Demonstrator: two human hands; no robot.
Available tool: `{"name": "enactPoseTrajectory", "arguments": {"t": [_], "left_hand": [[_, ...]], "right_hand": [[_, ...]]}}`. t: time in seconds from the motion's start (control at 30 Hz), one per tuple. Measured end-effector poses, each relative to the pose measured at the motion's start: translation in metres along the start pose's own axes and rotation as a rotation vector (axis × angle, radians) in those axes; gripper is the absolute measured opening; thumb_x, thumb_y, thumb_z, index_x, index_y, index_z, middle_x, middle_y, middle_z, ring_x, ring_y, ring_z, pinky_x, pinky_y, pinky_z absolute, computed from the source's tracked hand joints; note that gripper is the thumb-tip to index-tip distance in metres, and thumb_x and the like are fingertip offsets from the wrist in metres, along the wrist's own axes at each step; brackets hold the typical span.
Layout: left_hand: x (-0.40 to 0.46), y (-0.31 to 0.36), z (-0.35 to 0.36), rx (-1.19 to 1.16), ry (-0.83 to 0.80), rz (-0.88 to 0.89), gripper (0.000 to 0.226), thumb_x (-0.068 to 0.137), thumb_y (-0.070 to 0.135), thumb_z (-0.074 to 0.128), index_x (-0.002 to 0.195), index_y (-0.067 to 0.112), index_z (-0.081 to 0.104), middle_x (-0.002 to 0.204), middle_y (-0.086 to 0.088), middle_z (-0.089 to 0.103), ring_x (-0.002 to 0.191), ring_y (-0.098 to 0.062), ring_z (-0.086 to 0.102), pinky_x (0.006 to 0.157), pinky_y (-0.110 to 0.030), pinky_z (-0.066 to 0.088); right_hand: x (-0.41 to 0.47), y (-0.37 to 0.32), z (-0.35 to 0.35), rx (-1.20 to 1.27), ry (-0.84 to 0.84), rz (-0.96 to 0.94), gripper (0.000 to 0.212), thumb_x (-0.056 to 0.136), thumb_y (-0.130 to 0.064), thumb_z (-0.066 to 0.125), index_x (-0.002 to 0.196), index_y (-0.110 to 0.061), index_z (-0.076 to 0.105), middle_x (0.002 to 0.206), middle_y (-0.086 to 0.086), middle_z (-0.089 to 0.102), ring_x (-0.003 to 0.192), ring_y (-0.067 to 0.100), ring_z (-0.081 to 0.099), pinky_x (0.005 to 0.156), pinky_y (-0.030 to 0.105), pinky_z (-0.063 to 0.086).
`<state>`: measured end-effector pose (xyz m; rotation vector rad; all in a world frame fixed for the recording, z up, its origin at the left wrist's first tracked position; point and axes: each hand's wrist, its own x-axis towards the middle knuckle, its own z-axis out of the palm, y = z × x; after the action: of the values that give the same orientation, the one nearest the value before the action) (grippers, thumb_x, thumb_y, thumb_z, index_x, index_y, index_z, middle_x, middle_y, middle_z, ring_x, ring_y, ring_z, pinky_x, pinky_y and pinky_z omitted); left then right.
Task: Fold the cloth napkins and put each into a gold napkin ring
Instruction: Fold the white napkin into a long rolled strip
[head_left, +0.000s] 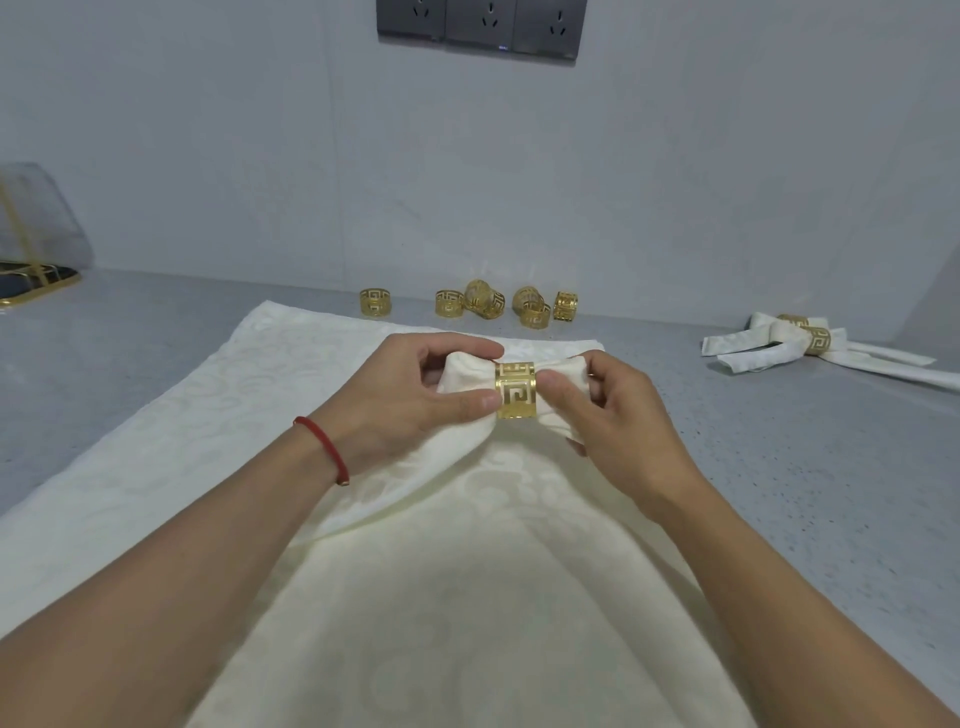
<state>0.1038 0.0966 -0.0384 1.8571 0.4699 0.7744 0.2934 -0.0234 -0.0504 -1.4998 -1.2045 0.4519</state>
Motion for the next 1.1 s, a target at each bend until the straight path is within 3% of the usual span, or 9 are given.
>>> {"name": "enactPoseTrajectory", "arguments": {"t": [0.13,0.3,0.47,0.6,0.67,0.8,0.87,1.03,1.1], "left_hand": [[-0.002,0.001,0.004,-0.009,-0.072,-0.026,0.032,0.082,0.007,0.078,0.113,0.011,0.073,0.087,0.011,0.076,0.069,0.005,0.066,0.061,-0.002,0.044],[0.001,-0.002,0.0,-0.129,-0.046,-0.114,0.043,0.073,0.013,0.082,0.115,0.008,0.072,0.109,-0.007,0.076,0.105,-0.027,0.071,0.096,-0.034,0.056],[0.002,-0.007,-0.002,-0.164,-0.032,-0.158,0.041,0.078,0.012,0.079,0.118,0.006,0.071,0.112,-0.009,0.075,0.109,-0.027,0.07,0.102,-0.038,0.052],[0.001,-0.008,-0.006,-0.186,-0.022,-0.178,0.04,0.081,0.01,0.077,0.12,0.007,0.069,0.113,-0.01,0.074,0.11,-0.026,0.069,0.1,-0.034,0.053],[0.0,-0.004,-0.003,-0.198,-0.039,-0.174,0.041,0.081,0.009,0.077,0.121,0.007,0.069,0.114,-0.011,0.074,0.109,-0.026,0.07,0.098,-0.033,0.054],[0.009,0.016,0.007,-0.174,-0.078,-0.175,0.043,0.079,0.009,0.079,0.121,0.008,0.069,0.11,-0.013,0.075,0.098,-0.022,0.072,0.084,-0.027,0.058],[0.013,0.03,0.007,-0.189,-0.103,-0.227,0.04,0.082,0.013,0.077,0.12,0.004,0.068,0.106,-0.013,0.075,0.094,-0.02,0.072,0.082,-0.026,0.059],[0.019,0.05,0.009,0.078,-0.111,-0.268,0.035,0.081,0.014,0.081,0.111,0.0,0.071,0.103,-0.021,0.074,0.093,-0.025,0.07,0.09,-0.039,0.056],[0.018,0.056,0.022,0.166,-0.063,-0.241,0.032,0.079,0.014,0.084,0.105,0.002,0.071,0.099,-0.021,0.074,0.085,-0.024,0.068,0.084,-0.041,0.056]], "right_hand": [[-0.001,0.0,0.002,0.051,-0.061,0.012,0.052,0.084,-0.056,0.071,0.1,-0.008,0.063,0.078,0.022,0.064,0.066,0.021,0.058,0.059,0.043,0.048],[-0.001,-0.009,-0.009,-0.063,-0.145,0.041,0.04,0.085,-0.047,0.075,0.114,-0.021,0.063,0.068,-0.004,0.071,0.055,0.011,0.06,0.044,0.016,0.038],[-0.006,-0.013,-0.028,-0.459,-0.293,0.04,0.024,0.088,-0.044,0.076,0.102,-0.034,0.06,0.058,-0.005,0.07,0.049,0.018,0.063,0.051,0.024,0.043],[-0.007,-0.013,-0.042,-0.641,-0.241,-0.006,0.043,0.077,-0.075,0.068,0.091,-0.034,0.071,0.072,-0.012,0.073,0.065,0.004,0.066,0.066,0.03,0.051],[-0.004,-0.011,-0.039,-0.481,-0.127,-0.073,0.05,0.082,-0.079,0.058,0.097,-0.033,0.073,0.087,-0.013,0.074,0.08,0.003,0.068,0.076,0.033,0.055],[-0.002,-0.012,-0.02,-0.147,-0.114,-0.092,0.025,0.098,-0.042,0.066,0.106,-0.019,0.072,0.094,-0.003,0.078,0.08,0.017,0.076,0.076,0.042,0.059],[-0.003,-0.016,-0.025,-0.062,-0.084,-0.041,0.021,0.099,-0.032,0.066,0.107,-0.014,0.073,0.089,-0.001,0.079,0.077,0.019,0.077,0.071,0.033,0.057],[-0.011,-0.029,-0.041,0.006,-0.083,0.075,0.025,0.098,-0.036,0.066,0.104,-0.013,0.077,0.082,0.001,0.079,0.073,0.014,0.074,0.067,0.018,0.05],[-0.015,-0.034,-0.051,-0.044,-0.109,0.105,0.027,0.098,-0.041,0.065,0.099,-0.017,0.078,0.08,0.0,0.079,0.074,0.01,0.074,0.07,0.022,0.05]]}}
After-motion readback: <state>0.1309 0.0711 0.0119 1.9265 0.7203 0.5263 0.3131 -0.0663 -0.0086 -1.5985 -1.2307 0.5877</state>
